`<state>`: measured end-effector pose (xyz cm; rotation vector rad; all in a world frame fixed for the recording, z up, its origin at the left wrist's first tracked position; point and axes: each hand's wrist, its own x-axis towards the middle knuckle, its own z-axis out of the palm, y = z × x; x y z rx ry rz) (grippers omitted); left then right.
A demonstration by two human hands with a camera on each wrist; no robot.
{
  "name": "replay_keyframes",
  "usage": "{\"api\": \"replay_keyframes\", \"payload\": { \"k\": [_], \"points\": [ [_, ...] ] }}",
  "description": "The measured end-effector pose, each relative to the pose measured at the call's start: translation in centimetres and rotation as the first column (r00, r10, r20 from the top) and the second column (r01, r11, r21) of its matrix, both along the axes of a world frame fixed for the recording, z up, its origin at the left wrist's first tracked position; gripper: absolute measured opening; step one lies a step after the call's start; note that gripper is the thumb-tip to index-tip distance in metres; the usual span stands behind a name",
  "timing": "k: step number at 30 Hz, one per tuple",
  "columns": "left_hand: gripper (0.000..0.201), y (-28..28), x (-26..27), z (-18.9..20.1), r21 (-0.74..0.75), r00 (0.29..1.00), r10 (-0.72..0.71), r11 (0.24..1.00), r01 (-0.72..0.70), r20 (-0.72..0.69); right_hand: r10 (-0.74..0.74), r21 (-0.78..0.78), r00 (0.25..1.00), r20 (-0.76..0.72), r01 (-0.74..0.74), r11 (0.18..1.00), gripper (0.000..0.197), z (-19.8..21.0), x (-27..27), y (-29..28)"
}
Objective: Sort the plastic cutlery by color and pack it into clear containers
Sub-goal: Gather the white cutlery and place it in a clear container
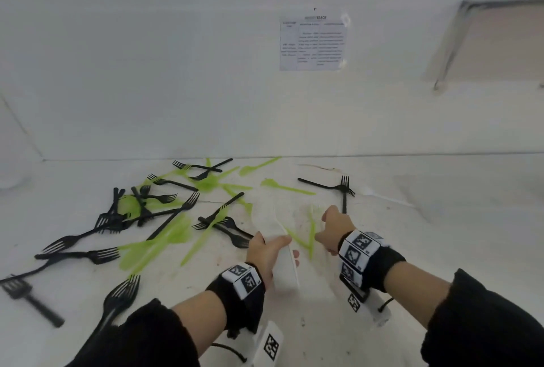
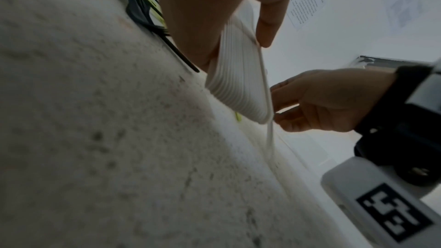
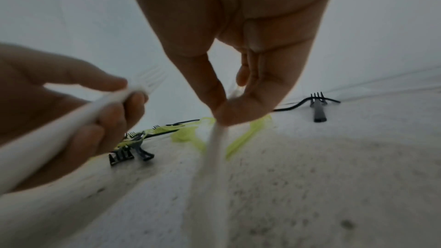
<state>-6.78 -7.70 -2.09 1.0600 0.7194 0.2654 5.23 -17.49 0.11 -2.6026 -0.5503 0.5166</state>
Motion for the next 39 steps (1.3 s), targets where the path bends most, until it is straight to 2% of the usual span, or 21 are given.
{"api": "replay_keyframes", "payload": {
  "k": [3,7,9,11,16,20,22,24,26,28,32,36,39],
  "points": [
    [0.023,-1.0,0.4,-0.6,-0.013,0.999,0.032,0.999,-0.033,-0.017,0.039,0.129,0.999,0.006,-0.039,0.991,0.027,0.4,0.4,-1.1],
    [0.025,-2.0,0.9,-0.9,-0.036,0.996,0.083,0.996,-0.084,-0.015,0.109,0.397,0.980,-0.169,-0.033,0.917,0.017,0.6,-0.6,-1.4],
    [0.025,-2.6,1.0,-0.7,-0.055,0.997,0.082,0.995,-0.082,-0.001,0.174,0.473,0.951,-0.257,-0.034,0.881,0.016,0.5,-1.5,-1.1],
    [0.022,-2.9,0.7,-0.2,-0.073,0.997,0.076,0.995,-0.075,0.010,0.218,0.506,0.936,-0.275,-0.052,0.861,0.014,0.2,-2.1,-0.6],
    [0.025,-2.8,0.2,0.3,-0.012,0.989,0.148,0.989,-0.147,0.019,0.243,0.516,0.933,-0.265,-0.076,0.853,0.013,0.4,-2.3,0.0],
    [0.020,-2.5,0.4,0.8,-0.038,0.994,0.108,0.993,-0.108,-0.010,0.252,0.539,0.929,-0.270,-0.071,0.839,0.015,0.5,-2.5,0.0],
    [0.029,-2.7,0.6,1.1,-0.006,0.997,0.075,0.997,-0.075,-0.010,0.214,0.525,0.948,-0.237,-0.060,0.849,0.016,0.4,-2.6,-0.1],
    [0.049,-2.9,0.9,1.1,0.046,1.000,0.016,0.999,-0.016,-0.005,0.158,0.513,0.965,-0.211,-0.028,0.858,0.012,0.4,-2.7,-0.4],
    [0.057,-3.4,1.1,1.1,0.077,0.999,-0.035,0.996,0.033,0.021,0.107,0.528,0.965,-0.239,0.037,0.848,0.012,0.6,-2.6,-0.9],
    [0.059,-3.9,1.4,1.1,0.110,0.995,-0.098,0.990,0.094,0.036,0.068,0.535,0.966,-0.248,0.078,0.842,0.016,0.8,-2.4,-1.8],
    [0.046,-5.7,2.3,1.4,0.154,0.967,-0.253,0.957,0.244,0.037,-0.025,0.515,0.981,-0.192,0.122,0.849,0.023,1.3,-1.8,-4.3],
    [0.057,-8.1,3.9,0.9,0.206,0.963,-0.269,0.943,0.262,0.005,-0.064,0.454,0.990,-0.129,0.116,0.883,0.027,2.1,-1.3,-7.3],
    [0.053,-10.2,5.3,0.9,0.310,0.960,-0.278,0.910,0.276,-0.040,-0.030,0.367,0.995,-0.091,0.061,0.928,0.049,3.1,-0.8,-9.2]
  ]
}}
